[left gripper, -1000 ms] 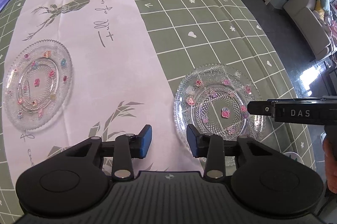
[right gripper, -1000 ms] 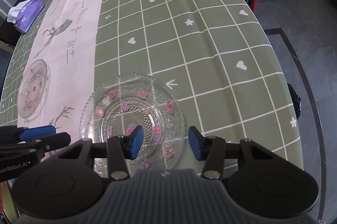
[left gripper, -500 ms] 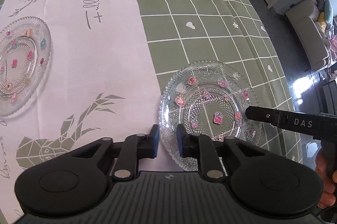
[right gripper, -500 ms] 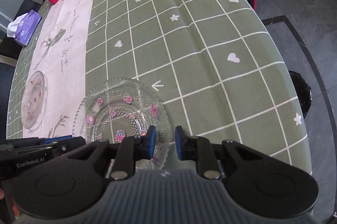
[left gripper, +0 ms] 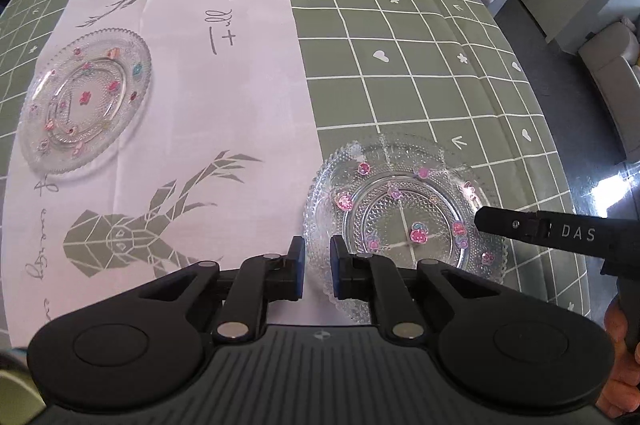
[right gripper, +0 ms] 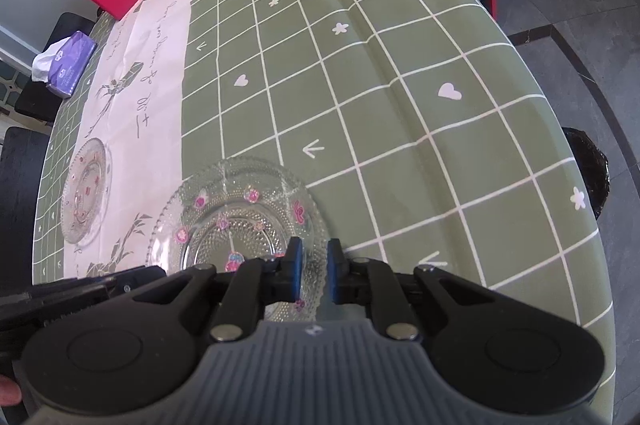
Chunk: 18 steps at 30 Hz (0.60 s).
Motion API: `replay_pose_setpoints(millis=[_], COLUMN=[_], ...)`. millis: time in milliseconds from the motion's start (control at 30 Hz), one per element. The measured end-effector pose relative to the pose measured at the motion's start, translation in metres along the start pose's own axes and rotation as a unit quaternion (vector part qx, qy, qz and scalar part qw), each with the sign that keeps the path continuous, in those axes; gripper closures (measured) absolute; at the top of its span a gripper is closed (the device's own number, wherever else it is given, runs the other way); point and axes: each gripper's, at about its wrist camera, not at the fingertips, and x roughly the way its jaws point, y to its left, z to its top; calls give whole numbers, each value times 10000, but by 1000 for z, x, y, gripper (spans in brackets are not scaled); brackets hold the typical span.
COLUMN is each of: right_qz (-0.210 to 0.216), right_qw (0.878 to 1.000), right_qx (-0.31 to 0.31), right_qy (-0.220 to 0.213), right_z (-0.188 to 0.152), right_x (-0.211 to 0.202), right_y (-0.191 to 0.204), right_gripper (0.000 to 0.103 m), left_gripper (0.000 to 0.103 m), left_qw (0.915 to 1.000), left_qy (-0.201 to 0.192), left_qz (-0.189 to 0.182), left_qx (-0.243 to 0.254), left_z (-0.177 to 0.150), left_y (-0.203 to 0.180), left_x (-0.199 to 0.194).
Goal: Organize plates and bowls
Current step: 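Close the right tool on the glass plate's rim, then lift the glass plate and lower it beside the bowl stack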
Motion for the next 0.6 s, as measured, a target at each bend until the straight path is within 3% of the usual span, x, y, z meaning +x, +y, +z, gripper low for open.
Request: replay_pose_setpoints(millis=[133,300,600], right_qz=[86,211,233], right_qw=[9999,9994,9983], right_qx=[-99,-262,-524], right_qy=[-5,44,36], right_z=[-7,-25,-53], right_x=[-6,-9,-17], right_y=[2,7,18], right_gripper=[94,95,95], left_gripper=[89,89,89], left_qw=[9993,9972,9945], left_qy=[-362,-431,-834], left_qz=[23,-137,-96], left_qx=[-97,-603,-620], left_z=[-28,-59,-105], left_y=[0,19,20], left_x=[-17,-23,-44])
